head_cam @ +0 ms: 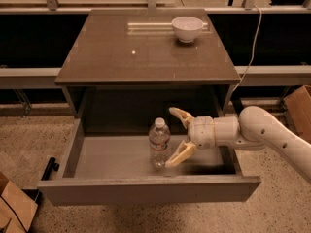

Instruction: Place water bottle into top drawer

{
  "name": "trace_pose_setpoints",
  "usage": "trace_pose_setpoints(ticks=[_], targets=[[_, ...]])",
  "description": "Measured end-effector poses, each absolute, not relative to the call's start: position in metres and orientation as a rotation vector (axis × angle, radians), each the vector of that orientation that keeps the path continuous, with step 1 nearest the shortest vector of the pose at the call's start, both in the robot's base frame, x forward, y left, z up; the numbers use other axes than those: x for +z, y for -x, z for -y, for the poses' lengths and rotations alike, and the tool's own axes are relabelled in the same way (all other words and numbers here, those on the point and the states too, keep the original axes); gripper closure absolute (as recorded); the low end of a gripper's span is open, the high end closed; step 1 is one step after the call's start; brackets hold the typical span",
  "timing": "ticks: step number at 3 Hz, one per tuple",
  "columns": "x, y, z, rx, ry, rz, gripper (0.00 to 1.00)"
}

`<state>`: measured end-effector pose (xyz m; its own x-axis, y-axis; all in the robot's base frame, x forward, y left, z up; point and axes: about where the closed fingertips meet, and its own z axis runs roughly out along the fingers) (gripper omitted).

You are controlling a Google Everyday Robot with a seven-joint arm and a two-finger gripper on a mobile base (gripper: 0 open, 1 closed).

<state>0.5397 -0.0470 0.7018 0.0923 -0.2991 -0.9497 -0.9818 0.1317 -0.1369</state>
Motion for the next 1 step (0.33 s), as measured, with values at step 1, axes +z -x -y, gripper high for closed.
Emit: trace_pose_setpoints(ticks=[1], targets=[[0.7018, -0.5397, 0.047, 0.856, 1.356, -1.399, 0.0]])
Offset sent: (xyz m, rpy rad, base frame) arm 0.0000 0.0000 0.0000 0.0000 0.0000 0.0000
